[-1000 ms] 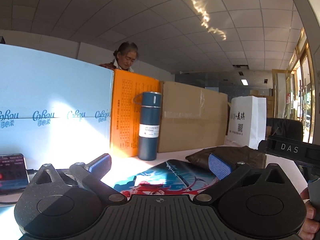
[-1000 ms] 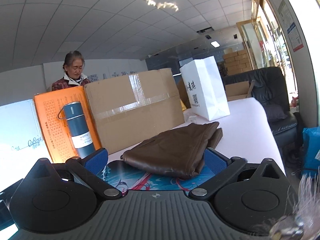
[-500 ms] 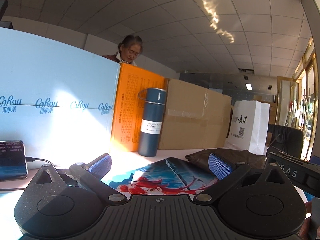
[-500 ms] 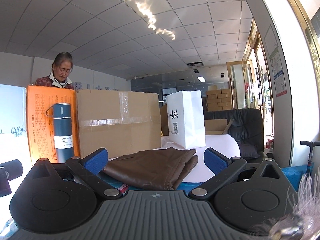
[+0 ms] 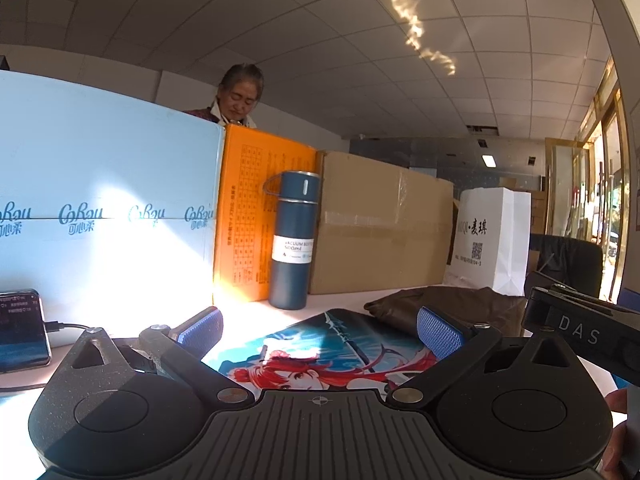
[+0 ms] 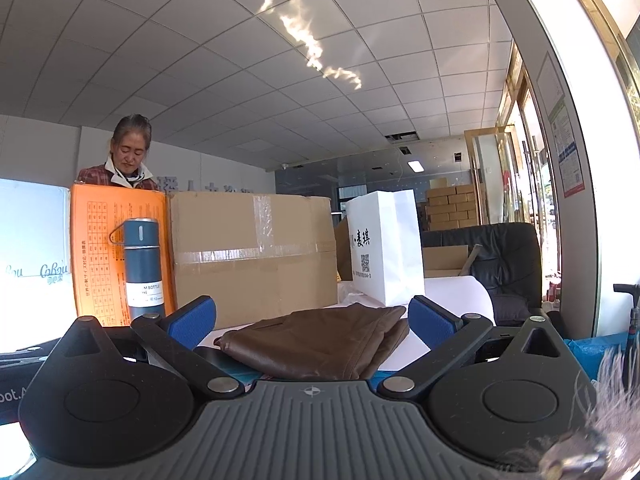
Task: Fold clothes
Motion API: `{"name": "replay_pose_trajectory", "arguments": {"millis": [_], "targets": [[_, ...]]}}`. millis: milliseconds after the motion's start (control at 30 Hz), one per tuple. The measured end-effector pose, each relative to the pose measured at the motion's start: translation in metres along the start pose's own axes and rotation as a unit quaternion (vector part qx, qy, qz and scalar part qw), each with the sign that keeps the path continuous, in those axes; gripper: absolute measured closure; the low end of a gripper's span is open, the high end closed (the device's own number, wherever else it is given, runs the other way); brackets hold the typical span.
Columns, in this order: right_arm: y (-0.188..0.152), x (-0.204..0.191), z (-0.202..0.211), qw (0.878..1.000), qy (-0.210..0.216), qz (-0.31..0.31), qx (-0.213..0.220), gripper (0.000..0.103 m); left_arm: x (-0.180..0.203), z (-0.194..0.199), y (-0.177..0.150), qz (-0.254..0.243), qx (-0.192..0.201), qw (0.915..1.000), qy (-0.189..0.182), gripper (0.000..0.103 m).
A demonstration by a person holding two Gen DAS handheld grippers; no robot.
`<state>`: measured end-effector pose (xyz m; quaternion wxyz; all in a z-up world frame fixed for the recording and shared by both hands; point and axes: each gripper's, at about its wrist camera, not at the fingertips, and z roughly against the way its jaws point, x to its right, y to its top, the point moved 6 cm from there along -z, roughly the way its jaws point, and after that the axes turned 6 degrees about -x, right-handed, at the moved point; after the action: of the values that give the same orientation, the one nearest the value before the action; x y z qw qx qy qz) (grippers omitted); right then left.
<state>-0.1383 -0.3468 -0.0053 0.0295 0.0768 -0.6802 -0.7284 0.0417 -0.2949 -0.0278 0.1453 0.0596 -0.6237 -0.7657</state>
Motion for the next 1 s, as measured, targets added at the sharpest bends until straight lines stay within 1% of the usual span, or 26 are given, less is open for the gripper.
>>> {"name": "replay_pose_trajectory", "arguments": {"millis": [200, 533, 1000], "targets": [[-0.0002, 0.0011, -0.0013, 1.0, 0.003, -0.004, -0.004, 0.0, -0.0047, -0.0025, -0.0013, 0.013, -0.008, 0.9999, 0.004, 0.0], [-0.0003, 0.0028, -0.0026, 1.0, 0.004, -0.013, -0.006, 0.0, -0.0017, 0.0007, -0.0011, 0.002, -0.002, 1.0, 0.005, 0.0], [-0.0014, 0.0029, -0.0033, 1.0, 0.006, -0.015, -0.01, 0.0, -0.0034, -0.0019, 0.0004, 0.004, -0.004, 1.0, 0.002, 0.0]]}}
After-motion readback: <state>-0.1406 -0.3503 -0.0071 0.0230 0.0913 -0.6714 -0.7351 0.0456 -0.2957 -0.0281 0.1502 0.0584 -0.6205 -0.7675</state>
